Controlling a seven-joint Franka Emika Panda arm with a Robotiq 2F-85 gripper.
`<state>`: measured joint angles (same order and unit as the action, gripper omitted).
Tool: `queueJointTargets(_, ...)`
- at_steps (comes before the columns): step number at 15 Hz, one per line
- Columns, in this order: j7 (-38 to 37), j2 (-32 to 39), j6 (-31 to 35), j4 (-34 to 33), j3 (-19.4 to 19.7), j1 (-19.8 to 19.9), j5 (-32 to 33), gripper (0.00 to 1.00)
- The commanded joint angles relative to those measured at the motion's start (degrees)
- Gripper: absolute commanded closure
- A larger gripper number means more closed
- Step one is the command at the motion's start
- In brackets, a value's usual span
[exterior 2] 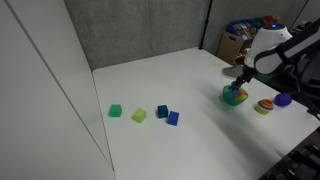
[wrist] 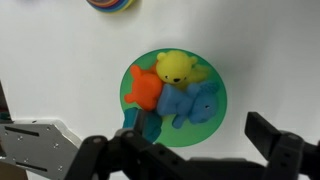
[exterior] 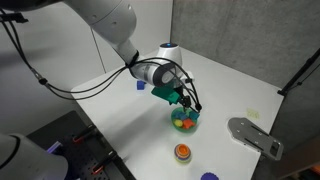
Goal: Pick up the green object from the table and put it in the green bowl
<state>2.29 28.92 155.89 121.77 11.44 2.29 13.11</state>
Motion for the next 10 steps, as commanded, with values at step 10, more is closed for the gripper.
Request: queueJointTargets(10,4.71,-20.24,-30.60,2.50,-6.92,4.71,-14.14,0.00)
